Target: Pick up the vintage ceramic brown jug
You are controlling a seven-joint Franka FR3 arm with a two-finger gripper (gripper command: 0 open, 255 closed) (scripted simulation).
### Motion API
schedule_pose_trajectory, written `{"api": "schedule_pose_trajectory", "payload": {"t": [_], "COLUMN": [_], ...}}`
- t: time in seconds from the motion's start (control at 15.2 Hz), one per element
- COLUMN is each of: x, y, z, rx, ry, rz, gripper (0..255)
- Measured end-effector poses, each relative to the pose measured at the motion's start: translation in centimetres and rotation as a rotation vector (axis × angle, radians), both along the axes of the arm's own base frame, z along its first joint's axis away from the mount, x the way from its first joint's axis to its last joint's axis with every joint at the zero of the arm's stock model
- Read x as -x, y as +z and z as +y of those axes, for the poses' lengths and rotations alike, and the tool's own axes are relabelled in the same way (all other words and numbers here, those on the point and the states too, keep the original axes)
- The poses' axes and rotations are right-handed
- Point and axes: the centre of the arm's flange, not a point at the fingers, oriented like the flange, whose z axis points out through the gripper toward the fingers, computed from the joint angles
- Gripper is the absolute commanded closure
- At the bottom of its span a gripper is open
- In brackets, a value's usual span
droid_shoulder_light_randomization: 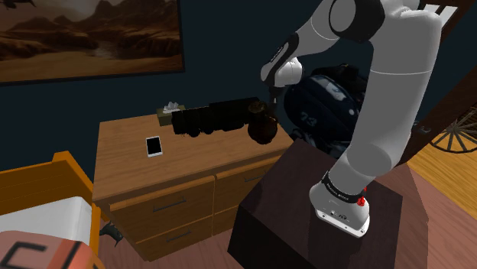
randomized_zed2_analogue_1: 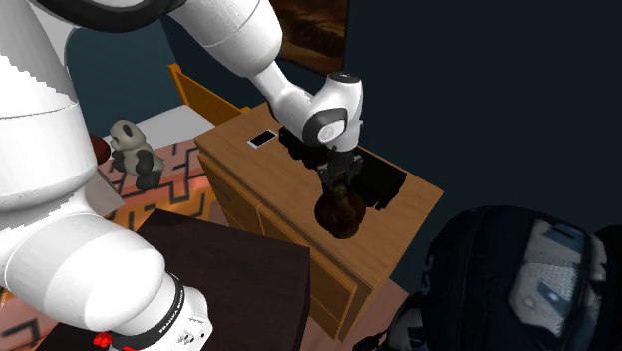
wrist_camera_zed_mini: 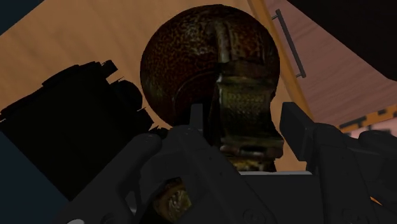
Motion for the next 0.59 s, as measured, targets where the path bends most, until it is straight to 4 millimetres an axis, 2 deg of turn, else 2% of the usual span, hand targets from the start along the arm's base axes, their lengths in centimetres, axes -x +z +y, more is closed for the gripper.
{"api": "schedule_pose_trajectory", "payload": {"t": [0.59], "x": [0.0], "y": [4.5], "z": [0.0], "rx": [0.0], "ry": [0.0], "rz": [0.0], "gripper": [255]}}
